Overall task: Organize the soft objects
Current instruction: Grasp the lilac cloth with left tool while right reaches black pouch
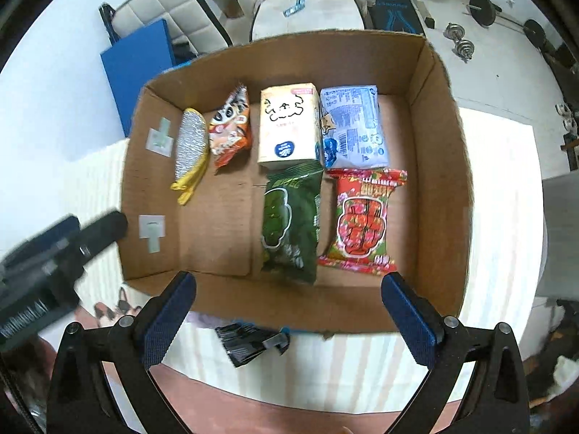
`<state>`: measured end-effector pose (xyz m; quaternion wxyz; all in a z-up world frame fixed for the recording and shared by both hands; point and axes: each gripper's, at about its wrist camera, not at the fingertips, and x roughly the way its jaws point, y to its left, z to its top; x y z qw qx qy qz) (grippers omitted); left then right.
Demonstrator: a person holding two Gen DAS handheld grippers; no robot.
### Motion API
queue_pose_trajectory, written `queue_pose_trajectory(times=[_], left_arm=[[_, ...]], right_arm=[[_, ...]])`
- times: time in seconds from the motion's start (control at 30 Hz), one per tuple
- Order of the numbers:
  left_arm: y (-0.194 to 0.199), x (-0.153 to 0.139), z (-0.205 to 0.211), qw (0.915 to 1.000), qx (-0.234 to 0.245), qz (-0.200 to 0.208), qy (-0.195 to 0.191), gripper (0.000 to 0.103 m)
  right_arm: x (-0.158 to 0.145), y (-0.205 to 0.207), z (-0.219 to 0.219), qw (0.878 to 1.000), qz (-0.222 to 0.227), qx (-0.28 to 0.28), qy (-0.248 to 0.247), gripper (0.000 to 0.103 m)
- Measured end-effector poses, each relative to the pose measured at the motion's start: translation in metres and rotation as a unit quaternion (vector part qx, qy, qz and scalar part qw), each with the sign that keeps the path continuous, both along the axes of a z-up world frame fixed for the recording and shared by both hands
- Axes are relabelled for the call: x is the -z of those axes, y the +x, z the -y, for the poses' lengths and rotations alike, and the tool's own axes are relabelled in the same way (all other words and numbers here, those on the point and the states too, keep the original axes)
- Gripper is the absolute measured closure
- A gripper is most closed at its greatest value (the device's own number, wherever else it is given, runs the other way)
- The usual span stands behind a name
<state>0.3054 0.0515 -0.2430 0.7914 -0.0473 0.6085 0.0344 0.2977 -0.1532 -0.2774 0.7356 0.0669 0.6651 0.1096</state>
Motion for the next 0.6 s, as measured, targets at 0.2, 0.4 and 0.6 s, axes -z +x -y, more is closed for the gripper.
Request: queue_pose_trajectory(times=[0.2,0.4,0.6], left_arm=[[-0.064,-0.007,-0.002,0.9914,0.020,0.058,0.116,0.010],[-0.109,0.042,-0.013,0.9751,0.047,0.019,0.216,0.010],[-0.118,0.081,-0.038,0.9709,0.045,-0.021,0.234,0.010]], right_arm=[[0.006,-0.068,0.010,0.998,-0.003,0.032,0.051,0.000],[0.091,-0.119,0.014,0.975,-0.095,0.147,0.136,0.000],[0.155,-0.118,-0.015,0.969,-0.116,0.188,0.113,0.026]])
